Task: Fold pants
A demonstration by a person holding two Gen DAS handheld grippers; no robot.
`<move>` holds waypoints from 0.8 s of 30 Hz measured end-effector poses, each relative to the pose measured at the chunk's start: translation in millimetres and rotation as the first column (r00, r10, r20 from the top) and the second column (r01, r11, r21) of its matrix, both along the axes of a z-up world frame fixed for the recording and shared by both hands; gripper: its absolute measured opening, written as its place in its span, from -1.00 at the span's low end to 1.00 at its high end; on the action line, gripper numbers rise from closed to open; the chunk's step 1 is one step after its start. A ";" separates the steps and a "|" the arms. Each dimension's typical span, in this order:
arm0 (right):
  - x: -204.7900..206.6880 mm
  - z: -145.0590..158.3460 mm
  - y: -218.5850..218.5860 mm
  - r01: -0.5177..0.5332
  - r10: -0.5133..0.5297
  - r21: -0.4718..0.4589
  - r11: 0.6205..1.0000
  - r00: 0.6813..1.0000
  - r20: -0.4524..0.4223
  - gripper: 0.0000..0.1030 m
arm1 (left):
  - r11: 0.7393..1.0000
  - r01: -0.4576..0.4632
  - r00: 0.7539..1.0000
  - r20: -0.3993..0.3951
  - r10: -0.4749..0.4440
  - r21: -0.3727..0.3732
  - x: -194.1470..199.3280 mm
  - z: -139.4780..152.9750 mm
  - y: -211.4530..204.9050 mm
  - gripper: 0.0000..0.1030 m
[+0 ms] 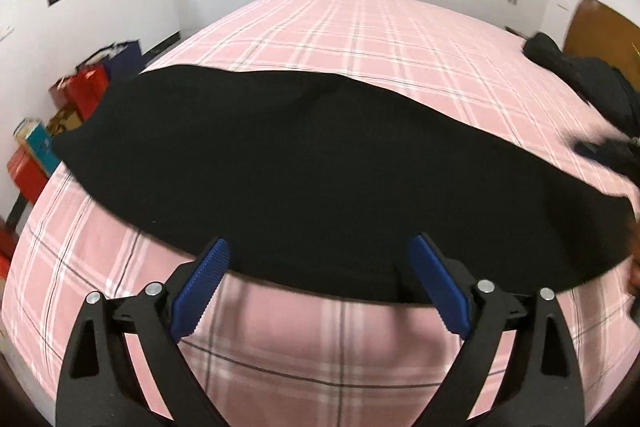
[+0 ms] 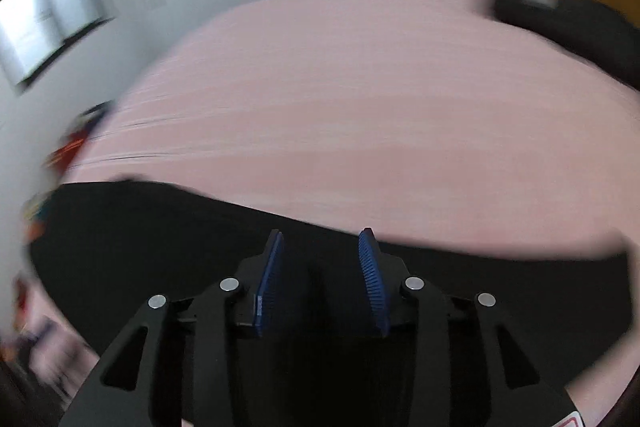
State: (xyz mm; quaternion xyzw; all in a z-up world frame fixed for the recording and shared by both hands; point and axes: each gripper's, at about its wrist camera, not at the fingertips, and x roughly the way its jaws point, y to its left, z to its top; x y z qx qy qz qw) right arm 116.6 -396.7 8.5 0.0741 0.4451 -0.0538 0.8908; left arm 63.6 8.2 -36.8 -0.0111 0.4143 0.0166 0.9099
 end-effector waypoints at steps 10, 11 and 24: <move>-74.4 -25.8 -184.6 0.283 -0.281 0.051 0.958 0.959 -0.049 0.00 | 0.996 0.073 0.997 0.000 -0.074 0.047 0.2 -11.7 -24.3 0.76; -74.3 -29.9 -184.7 0.264 -0.261 0.051 0.963 0.963 -0.064 0.00 | 0.996 0.075 0.997 -0.001 -0.075 0.043 0.2 -12.3 -24.8 0.76; -58.7 -5.5 -182.4 0.191 -0.192 -0.066 0.979 0.981 -0.004 -0.83 | 0.995 0.078 0.997 0.005 -0.078 0.067 1.6 -19.3 -29.4 0.76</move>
